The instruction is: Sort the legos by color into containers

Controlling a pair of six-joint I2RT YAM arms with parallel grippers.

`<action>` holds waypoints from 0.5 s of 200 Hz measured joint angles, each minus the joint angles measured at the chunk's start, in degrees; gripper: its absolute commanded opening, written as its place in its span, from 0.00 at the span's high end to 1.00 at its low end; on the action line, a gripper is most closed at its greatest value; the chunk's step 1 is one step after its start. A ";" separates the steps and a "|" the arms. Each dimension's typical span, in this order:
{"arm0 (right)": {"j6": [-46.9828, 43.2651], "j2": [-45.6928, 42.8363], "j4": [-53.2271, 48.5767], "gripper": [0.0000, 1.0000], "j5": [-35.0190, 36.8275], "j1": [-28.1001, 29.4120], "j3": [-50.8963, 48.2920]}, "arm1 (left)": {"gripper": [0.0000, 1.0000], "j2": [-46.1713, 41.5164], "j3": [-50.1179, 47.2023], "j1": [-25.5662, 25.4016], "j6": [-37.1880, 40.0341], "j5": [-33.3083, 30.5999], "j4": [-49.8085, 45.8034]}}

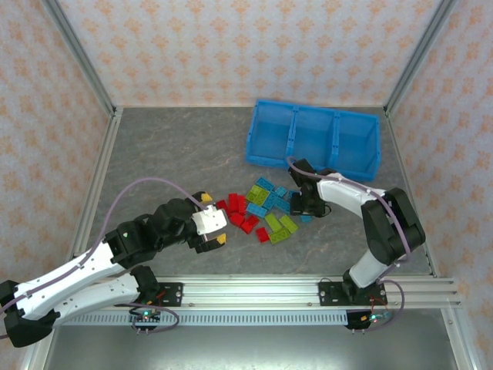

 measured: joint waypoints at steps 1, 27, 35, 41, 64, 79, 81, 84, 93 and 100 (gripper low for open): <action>0.24 0.00 0.07 0.58 0.02 0.00 -0.02 | 0.00 0.00 0.00 0.00 0.00 0.02 0.00; 1.44 -1.73 1.70 0.64 0.04 -0.02 -1.99 | 0.00 -0.09 -0.07 0.00 0.68 2.36 -0.09; 1.92 -3.23 1.92 0.64 0.09 -0.02 -3.13 | 0.00 -0.13 -0.07 0.00 1.03 3.32 -0.20; 2.19 -4.55 1.99 0.65 0.09 -0.02 -4.02 | 0.00 -0.24 -0.07 0.00 1.20 4.09 -0.26; 3.67 -10.99 1.88 0.68 0.31 -0.02 -7.02 | 0.00 -0.46 -0.07 0.00 1.97 5.51 -0.46; 4.72 -16.41 1.44 0.68 1.05 0.00 -7.80 | 0.00 -0.46 -0.07 0.00 2.12 5.86 -0.46; 4.96 -17.33 1.36 0.69 1.27 0.00 -7.80 | 0.00 -0.44 -0.07 0.00 2.12 5.86 -0.48; 5.29 -18.51 1.22 0.70 1.68 0.00 -7.80 | 0.00 -0.44 -0.07 0.00 2.12 5.86 -0.48; 6.03 -22.51 1.01 0.71 3.06 -0.02 -7.76 | 0.00 -0.46 -0.07 0.00 2.12 5.88 -0.48; 6.82 -25.90 0.85 0.71 4.74 -0.04 -7.56 | 0.00 -0.46 -0.07 0.00 2.12 5.86 -0.48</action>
